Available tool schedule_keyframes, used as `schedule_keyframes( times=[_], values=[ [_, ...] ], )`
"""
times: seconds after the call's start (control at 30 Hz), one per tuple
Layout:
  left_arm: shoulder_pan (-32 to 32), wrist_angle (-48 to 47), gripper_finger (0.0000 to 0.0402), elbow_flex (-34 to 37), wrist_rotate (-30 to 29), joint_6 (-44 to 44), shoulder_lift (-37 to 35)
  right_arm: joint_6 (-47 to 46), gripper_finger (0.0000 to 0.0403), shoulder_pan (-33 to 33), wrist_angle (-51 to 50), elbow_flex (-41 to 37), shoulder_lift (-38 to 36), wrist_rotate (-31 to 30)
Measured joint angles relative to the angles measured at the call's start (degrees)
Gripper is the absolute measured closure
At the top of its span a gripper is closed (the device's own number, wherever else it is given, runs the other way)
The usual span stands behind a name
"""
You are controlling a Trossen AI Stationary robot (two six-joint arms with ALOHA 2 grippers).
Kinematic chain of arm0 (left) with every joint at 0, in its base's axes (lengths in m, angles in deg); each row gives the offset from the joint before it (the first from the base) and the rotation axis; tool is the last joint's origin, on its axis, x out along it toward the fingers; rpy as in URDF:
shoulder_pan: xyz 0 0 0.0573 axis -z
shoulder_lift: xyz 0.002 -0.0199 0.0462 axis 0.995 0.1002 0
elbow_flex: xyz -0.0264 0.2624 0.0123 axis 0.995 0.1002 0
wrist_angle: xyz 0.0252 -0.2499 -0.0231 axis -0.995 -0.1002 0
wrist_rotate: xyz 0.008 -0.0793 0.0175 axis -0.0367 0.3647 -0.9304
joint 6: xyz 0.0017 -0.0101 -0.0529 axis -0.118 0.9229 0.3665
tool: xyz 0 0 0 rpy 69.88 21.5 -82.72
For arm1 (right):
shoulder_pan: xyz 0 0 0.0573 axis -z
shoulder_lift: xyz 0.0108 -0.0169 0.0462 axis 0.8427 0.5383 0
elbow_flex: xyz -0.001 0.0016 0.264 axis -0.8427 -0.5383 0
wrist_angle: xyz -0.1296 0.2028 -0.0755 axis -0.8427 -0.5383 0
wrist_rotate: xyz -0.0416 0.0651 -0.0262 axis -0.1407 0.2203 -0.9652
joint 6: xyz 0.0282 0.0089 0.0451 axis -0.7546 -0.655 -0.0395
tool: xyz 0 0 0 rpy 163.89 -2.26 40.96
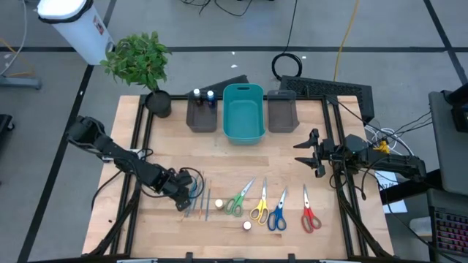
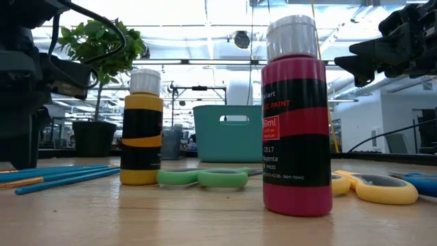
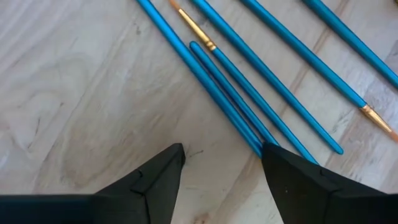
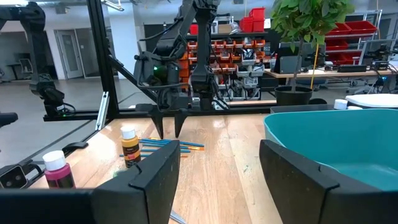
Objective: Pick & Place Paint Supplies
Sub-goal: Put the blue paint brush into the blue bin
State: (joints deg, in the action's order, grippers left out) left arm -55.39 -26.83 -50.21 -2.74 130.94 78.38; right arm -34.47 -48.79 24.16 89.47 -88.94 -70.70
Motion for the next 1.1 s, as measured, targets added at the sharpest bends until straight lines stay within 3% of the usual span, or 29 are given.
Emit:
schedule_keyframes(
  times=[0.13,0.5,1.1],
  values=[
    [0.0,4.6,0.0178,0.1,0.0,-3.2,0.0,0.0,0.019,0.0,0.0,0.0,0.0,0.0],
    [-1.6,6.3,0.0177,0.1,-1.2,-3.6,0.1,0.0,0.019,0.0,0.0,0.0,0.0,0.0],
    [-1.2,6.8,0.0176,-1.7,-10.0,-34.5,0.2,0.0,0.019,0.0,0.0,0.0,0.0,0.0]
  ],
)
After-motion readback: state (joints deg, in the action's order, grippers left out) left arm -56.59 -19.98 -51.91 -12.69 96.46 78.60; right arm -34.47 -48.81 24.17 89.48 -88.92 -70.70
